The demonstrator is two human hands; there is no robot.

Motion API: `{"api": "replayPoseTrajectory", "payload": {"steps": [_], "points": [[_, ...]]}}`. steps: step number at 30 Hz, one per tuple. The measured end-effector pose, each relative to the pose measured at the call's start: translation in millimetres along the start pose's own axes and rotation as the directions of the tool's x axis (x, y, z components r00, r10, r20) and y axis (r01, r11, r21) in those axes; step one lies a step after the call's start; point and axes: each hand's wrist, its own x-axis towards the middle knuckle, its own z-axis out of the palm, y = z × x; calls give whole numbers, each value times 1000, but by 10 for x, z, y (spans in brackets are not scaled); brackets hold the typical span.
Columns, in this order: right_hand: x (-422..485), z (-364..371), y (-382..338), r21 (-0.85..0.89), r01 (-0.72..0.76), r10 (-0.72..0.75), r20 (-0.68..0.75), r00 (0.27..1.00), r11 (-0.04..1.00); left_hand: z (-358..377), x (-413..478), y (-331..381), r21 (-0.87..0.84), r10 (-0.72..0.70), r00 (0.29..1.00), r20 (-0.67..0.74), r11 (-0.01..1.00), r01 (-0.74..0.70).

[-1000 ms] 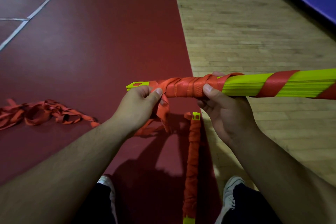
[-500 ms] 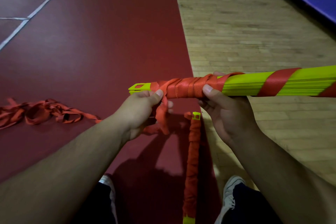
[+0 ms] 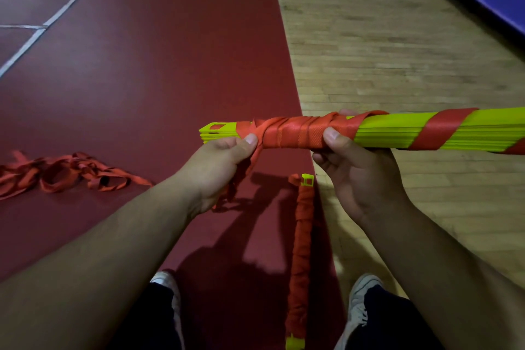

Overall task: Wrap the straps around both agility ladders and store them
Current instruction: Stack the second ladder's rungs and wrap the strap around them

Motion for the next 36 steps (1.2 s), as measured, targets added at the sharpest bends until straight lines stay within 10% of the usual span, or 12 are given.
{"api": "replayPoseTrajectory", "payload": {"steps": [27,36], "points": [[-13,35,36,36,18,-21,83,996,999,34,16,30,-145,-227,974,-12,964,223],[-14,47,8,150,-68,52,109,993,986,49,-40,58,-352,-36,992,123,933,78]]}}
